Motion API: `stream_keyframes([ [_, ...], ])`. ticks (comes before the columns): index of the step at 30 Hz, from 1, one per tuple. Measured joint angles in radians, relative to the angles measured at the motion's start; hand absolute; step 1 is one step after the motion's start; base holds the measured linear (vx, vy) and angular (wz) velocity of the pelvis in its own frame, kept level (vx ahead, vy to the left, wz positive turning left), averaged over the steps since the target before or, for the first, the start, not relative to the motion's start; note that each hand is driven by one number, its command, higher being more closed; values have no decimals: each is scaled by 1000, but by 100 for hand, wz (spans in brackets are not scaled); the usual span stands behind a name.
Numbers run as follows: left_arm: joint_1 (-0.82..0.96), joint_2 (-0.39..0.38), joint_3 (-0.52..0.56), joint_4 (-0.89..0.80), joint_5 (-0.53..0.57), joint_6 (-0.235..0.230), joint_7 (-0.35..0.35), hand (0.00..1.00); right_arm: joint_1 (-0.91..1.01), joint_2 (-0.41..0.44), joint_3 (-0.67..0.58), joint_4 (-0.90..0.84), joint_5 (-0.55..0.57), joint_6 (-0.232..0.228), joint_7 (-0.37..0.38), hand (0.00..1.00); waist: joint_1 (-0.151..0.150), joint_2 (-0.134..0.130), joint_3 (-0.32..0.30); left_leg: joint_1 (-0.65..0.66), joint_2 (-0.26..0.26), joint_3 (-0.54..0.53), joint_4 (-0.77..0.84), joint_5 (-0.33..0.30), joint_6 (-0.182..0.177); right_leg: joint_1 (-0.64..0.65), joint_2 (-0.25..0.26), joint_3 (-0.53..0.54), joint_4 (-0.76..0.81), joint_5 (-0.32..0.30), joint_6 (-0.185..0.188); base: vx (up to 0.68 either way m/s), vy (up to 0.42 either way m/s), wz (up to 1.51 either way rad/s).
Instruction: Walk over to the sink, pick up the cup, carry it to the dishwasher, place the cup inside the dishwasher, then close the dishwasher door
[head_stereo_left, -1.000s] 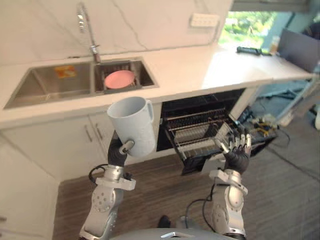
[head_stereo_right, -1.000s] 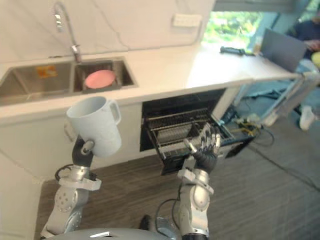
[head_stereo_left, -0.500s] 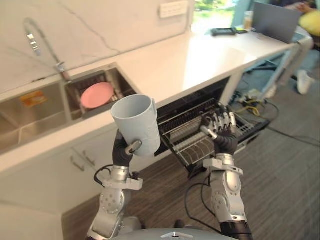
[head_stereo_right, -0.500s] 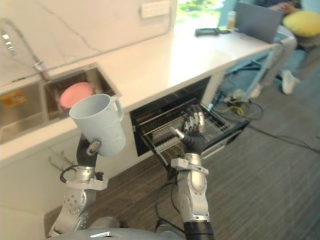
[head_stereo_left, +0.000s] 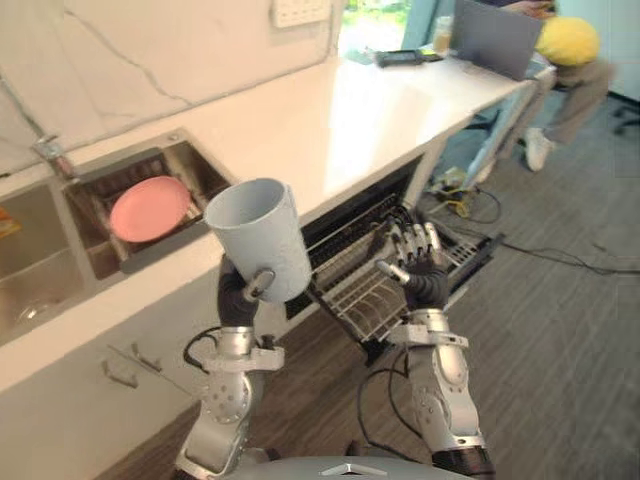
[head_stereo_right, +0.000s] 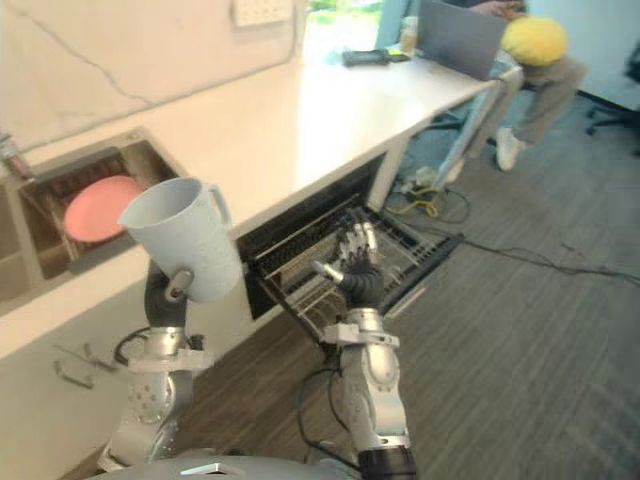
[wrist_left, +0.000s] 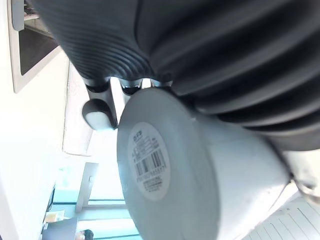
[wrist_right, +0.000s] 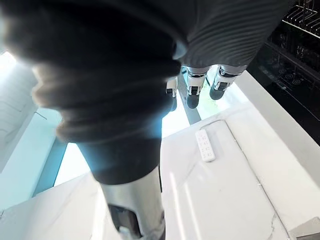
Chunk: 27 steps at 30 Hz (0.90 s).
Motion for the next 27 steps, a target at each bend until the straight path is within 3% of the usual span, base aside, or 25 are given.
stream_keyframes([
  [1, -4, 0, 48, -7, 5, -2, 46, 100, -5, 1, 19, 18, -1, 7, 13, 0, 3, -6, -1, -1, 25, 16, 22, -13, -25, 3, -50, -46, -27, 22, -5, 30, -130, -50],
  [2, -5, 1, 66, -14, 9, -2, 58, 100, -4, 3, 30, 18, -2, 9, 16, 0, 6, -19, -3, -9, 29, 19, 36, -21, -39, 5, -63, -49, -60, 89, -1, 54, -201, -49],
  [3, -10, 3, 92, -16, 9, -6, 69, 100, -5, 13, 47, 18, -3, 10, 22, 0, 21, -31, -5, -27, 44, 16, 58, -33, -63, 9, -52, -41, -92, 156, 93, 23, -190, -24],
  [6, -33, -17, 98, -16, 30, -7, 68, 100, -5, -17, 50, 16, -3, 10, 34, 0, 16, -17, -2, -42, 83, -10, 36, -21, -83, 2, -11, -43, -88, 157, 83, -25, -207, 0],
  [7, -45, -17, 100, -16, 39, -7, 61, 100, -4, -30, 50, 15, -3, 10, 35, 0, 14, -2, 3, -28, 104, -15, 19, -16, -90, 1, 12, -12, -73, 175, 57, -74, -77, 8],
  [9, -56, -12, 110, -26, 39, -7, 59, 100, -5, -29, 53, 8, -3, 10, 36, 0, 14, 10, -3, -25, 141, -28, 19, -11, -98, 10, 64, 56, -98, 216, 59, -61, -53, 6],
  [11, -59, -1, 127, -62, 38, -7, 62, 100, -7, -27, 65, -22, -4, 18, 41, 0, 29, -15, -6, -37, 151, -27, 24, -5, -118, 50, 97, 70, -207, 221, 72, -24, -98, -3],
  [12, -59, 0, 147, -78, 43, -6, 72, 100, -16, -29, 83, -36, -5, 32, 57, 0, 38, -38, -13, -52, 151, -26, 26, 3, -129, 80, 115, 69, -306, 237, 103, -28, -198, -4],
  [15, -58, -10, 173, -80, 93, 1, 132, 100, -53, -63, 111, -35, 11, 76, 88, 0, 46, -42, -12, -72, 166, -38, 30, 25, -146, 113, 160, 58, -424, 288, 95, -32, -118, 6],
  [18, -62, -20, 177, -68, 136, 1, 203, 100, -83, -101, 118, -35, 98, 120, 106, 0, 39, -3, -4, -100, 170, -54, 37, 31, -150, 105, 169, 44, -442, 295, 86, -24, -3, 11],
  [20, -78, -31, 171, -41, 181, 3, 237, 100, -90, -112, 135, -35, 135, 119, 114, 0, 39, 10, -7, -94, 170, -54, 23, 45, -154, 103, 171, 40, -441, 296, 85, 6, 11, 3],
  [27, -166, -17, 150, 70, 347, 88, 313, 100, -161, -91, 229, -25, 192, 117, 121, 0, 19, 11, -14, -57, 160, 37, -11, 53, -152, 70, 169, 122, -443, 315, 85, -8, 43, -30],
])
